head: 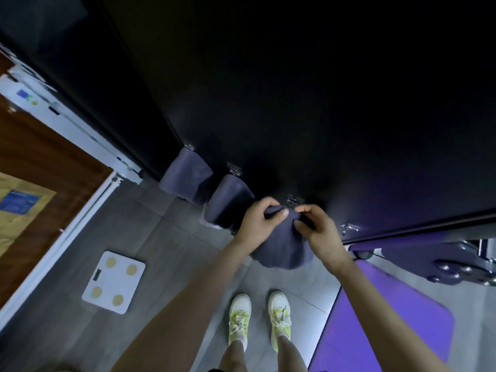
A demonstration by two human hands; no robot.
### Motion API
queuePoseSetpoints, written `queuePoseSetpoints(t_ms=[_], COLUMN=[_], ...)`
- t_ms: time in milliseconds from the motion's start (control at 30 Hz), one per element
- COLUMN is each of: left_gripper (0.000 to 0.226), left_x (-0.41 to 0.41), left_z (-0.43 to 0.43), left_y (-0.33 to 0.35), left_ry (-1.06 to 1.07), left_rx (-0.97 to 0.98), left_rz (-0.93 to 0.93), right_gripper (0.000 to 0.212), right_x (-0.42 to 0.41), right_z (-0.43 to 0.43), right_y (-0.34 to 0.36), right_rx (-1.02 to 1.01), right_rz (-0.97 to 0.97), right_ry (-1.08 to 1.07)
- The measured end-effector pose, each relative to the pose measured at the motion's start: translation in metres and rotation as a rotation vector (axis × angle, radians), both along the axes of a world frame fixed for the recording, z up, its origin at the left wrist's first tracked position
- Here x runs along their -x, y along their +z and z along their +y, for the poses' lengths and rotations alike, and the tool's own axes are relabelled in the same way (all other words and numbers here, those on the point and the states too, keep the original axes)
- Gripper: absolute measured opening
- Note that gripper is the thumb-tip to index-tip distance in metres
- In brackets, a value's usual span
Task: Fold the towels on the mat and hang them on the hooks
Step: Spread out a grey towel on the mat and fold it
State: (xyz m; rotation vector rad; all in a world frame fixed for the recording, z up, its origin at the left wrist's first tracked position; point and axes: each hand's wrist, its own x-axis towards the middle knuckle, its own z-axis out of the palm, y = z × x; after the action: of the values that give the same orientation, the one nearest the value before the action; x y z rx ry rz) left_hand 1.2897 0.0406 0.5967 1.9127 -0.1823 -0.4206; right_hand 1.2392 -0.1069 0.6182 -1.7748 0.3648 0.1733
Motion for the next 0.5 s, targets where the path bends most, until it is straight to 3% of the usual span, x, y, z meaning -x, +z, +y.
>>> queuePoseSetpoints(t_ms=[233,367,500], left_gripper=[0.01,0.013,0.009], left_x=[-0.013,-0.012,-0.013], left_z=[-0.025,-0.029,-0.031], left_y=[-0.023,-0.03,-0.034], left_ry=[0.097,0.167,0.184], left_rx=[0.044,0.033,0.013], left_rz=[0.1,0.093,0.083], right_gripper=[0.03,0.026,0.028], right_x=[0.01,0.022,0.024], right_z=[0.0,0.005,0.014], right_y=[-0.017,-0.025,-0.038], right_rx=[0.336,0.627,0.539], right_rz=[-0.067,-0.233,-0.134], right_ry=[-0.116,-0.282,-0.266])
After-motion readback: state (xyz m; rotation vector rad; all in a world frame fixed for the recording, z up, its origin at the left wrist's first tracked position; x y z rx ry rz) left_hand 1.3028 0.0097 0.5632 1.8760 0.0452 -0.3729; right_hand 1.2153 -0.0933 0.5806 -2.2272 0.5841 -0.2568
